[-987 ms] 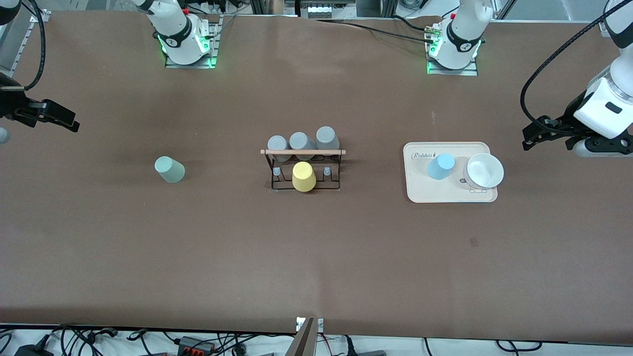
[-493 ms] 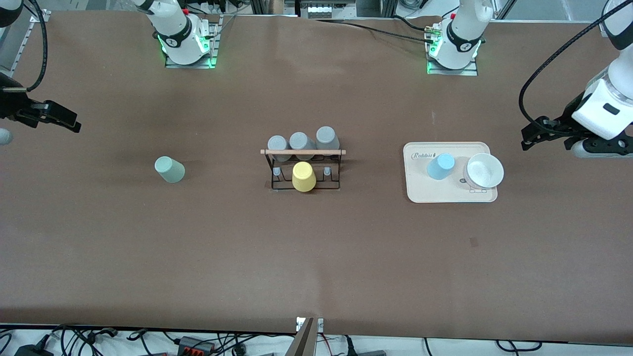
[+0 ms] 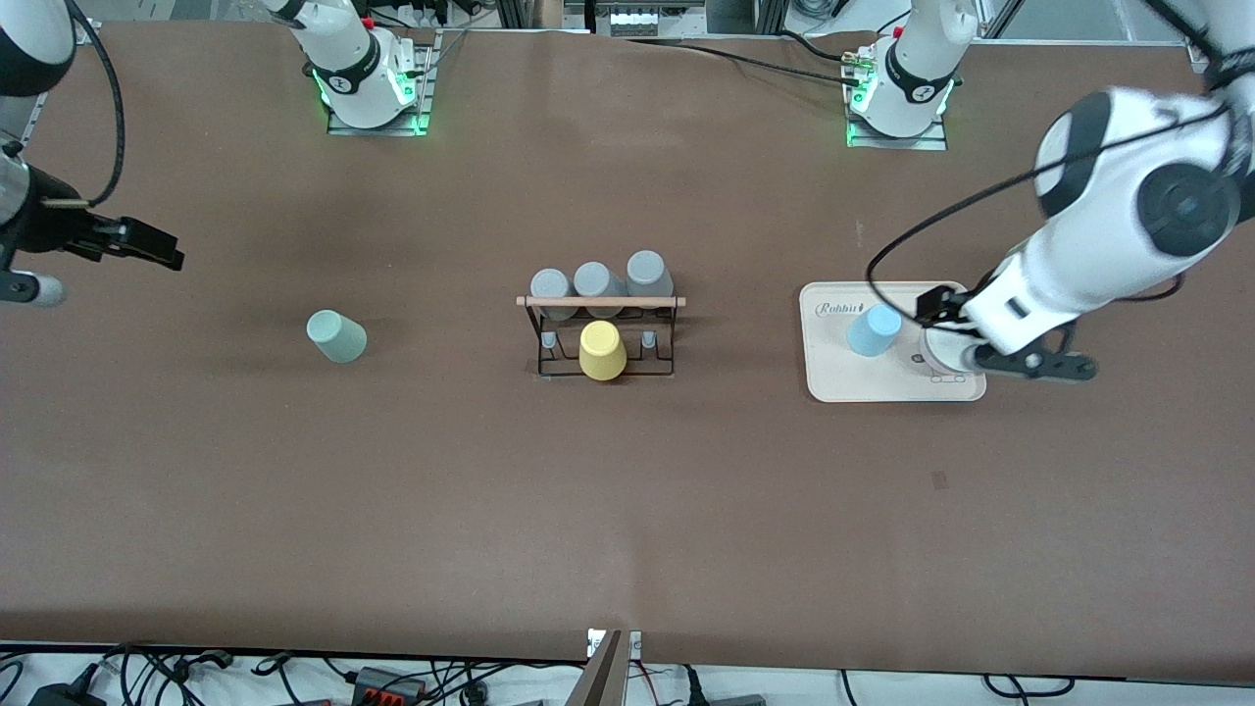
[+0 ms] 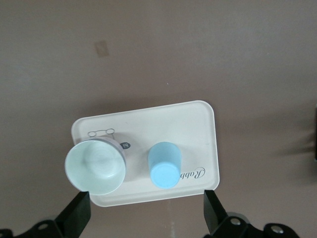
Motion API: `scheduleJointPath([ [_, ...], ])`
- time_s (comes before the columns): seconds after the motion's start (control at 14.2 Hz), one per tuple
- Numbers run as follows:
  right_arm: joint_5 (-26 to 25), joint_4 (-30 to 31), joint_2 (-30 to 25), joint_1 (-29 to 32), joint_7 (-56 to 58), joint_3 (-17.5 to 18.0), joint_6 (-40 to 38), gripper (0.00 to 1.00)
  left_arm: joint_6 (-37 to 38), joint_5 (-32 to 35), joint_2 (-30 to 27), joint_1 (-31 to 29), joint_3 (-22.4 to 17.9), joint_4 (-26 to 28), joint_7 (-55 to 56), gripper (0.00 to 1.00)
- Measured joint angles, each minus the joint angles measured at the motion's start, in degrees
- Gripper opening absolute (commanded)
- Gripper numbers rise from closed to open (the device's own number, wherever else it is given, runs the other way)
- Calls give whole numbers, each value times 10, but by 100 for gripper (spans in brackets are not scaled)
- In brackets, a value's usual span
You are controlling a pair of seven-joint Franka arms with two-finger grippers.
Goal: Hang scattered cups on rack with three cups
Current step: 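Reach the left gripper to the blue cup while the right gripper reaches the mint cup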
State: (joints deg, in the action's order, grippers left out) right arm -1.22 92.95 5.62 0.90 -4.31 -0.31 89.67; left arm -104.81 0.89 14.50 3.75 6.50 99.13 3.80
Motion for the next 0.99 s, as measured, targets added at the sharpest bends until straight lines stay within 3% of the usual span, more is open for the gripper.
scheduleJointPath([
  [0.35,-1,51,21,-30,0,2,0,100,-66,0,86,-2,2,17,0,100],
  [0.56,-2,94,12,-45,0,2,1,100,-123,0,95,-2,4,75,0,100],
  [0.99,-2,199,-35,-52,0,2,62,100,-116,0,91,-3,8,128,0,100],
])
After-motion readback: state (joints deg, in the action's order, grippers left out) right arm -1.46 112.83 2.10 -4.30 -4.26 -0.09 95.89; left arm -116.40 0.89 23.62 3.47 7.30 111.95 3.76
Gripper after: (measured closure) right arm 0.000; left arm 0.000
